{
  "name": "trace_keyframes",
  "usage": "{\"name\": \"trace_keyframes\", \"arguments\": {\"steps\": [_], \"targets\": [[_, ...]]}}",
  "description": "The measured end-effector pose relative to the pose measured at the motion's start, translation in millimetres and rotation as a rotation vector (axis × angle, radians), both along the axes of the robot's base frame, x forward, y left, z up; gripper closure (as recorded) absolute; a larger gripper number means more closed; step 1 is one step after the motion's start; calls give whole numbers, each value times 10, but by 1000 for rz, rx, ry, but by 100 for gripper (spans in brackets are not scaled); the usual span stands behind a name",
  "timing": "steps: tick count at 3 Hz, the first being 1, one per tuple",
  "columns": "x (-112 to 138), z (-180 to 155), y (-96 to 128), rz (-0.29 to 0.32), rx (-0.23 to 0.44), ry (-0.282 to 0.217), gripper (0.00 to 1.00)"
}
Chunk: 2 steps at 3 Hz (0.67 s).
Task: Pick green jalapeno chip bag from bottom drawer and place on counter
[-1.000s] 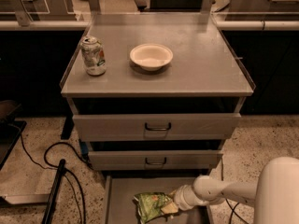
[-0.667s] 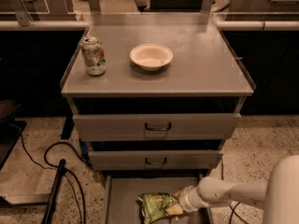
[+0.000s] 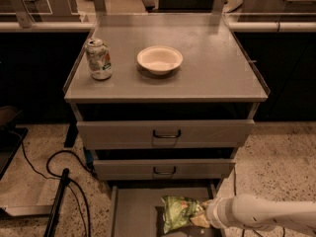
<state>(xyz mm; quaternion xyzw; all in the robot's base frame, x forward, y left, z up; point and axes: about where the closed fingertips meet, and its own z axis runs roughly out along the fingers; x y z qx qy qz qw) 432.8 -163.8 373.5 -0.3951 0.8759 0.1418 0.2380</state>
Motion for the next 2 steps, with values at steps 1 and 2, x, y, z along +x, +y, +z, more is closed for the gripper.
{"name": "trace_keyframes", "arguments": {"steps": [1,2], "targets": [[53,216,-46,11,-24,-35,100],[87,256,-47,-6,-5,-42,100]]}}
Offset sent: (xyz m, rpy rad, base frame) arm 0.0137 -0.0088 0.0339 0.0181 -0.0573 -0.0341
